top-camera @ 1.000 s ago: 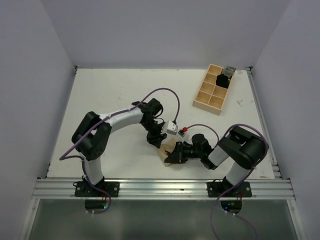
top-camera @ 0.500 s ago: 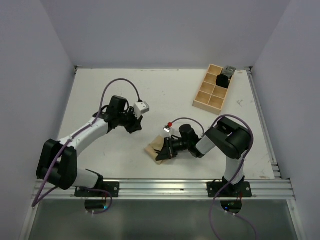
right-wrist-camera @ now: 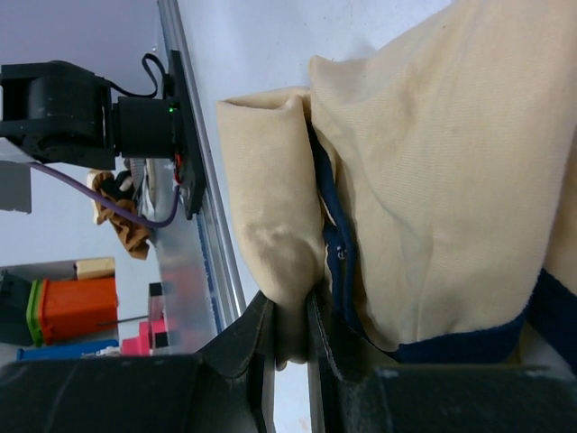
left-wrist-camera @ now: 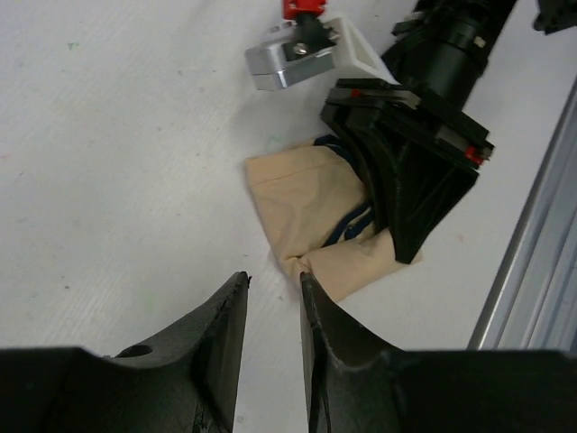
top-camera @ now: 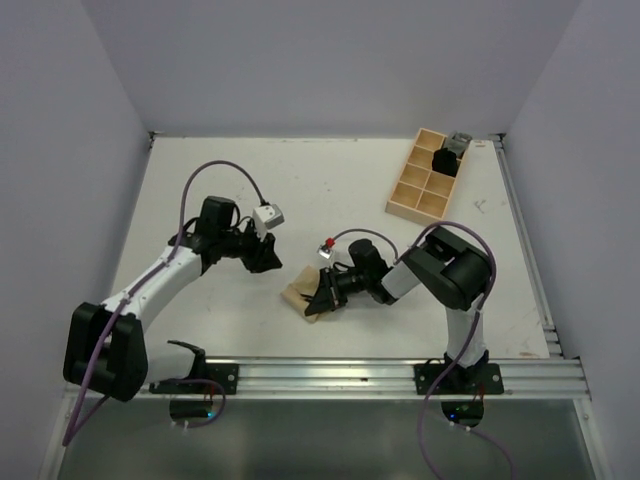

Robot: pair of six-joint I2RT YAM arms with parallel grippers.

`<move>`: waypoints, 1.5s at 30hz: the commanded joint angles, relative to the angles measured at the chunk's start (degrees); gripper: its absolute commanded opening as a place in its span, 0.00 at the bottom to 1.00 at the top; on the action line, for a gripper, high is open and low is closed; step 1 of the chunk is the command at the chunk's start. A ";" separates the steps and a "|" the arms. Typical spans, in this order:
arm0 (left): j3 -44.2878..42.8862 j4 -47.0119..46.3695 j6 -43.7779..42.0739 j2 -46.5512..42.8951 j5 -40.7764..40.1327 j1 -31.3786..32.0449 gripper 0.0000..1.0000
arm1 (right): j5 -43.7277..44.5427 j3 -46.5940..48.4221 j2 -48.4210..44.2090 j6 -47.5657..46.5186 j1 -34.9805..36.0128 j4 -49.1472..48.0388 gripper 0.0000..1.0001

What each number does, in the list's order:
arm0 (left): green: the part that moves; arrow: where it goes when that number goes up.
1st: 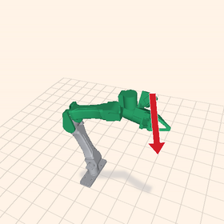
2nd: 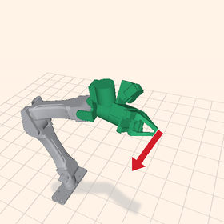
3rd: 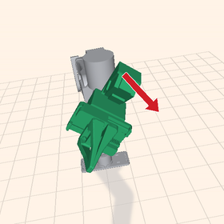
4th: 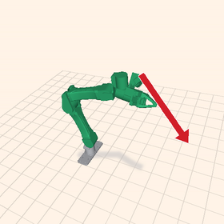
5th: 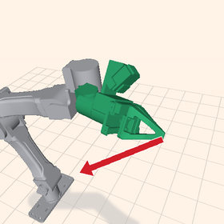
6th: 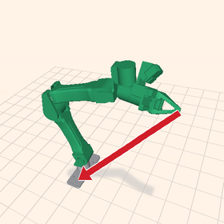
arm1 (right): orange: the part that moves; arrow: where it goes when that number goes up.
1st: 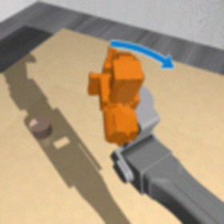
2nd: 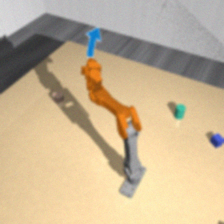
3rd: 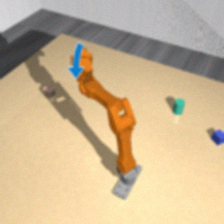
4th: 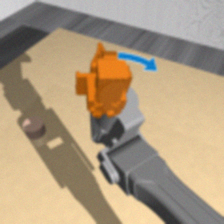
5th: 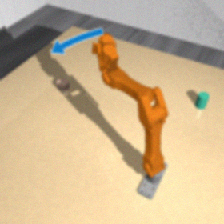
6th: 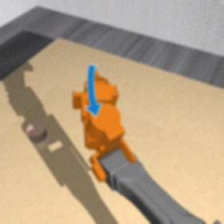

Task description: Roll the underwear

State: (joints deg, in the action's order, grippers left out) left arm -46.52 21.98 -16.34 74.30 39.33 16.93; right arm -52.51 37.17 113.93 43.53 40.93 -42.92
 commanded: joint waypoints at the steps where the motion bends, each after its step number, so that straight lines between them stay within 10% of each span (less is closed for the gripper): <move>1: 2.32 -0.19 -4.13 -3.38 9.35 -0.05 0.34 | 1.80 -2.63 3.14 1.90 0.38 0.56 0.06; 10: -2.86 6.93 -14.24 9.97 20.43 -0.05 0.36 | -2.68 -5.00 11.14 18.77 -1.46 -23.34 0.06; 29: -8.22 15.89 -18.81 18.24 20.08 1.79 0.38 | -4.01 -6.75 12.90 21.69 -4.54 -28.18 0.06; 45: -15.89 24.43 -23.48 26.07 17.18 11.02 0.35 | 2.41 -9.48 4.03 7.98 -4.45 -10.01 0.06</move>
State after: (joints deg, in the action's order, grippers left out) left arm -61.76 43.55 -36.29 100.62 56.58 28.05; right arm -55.09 29.45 118.78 60.66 36.75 -66.46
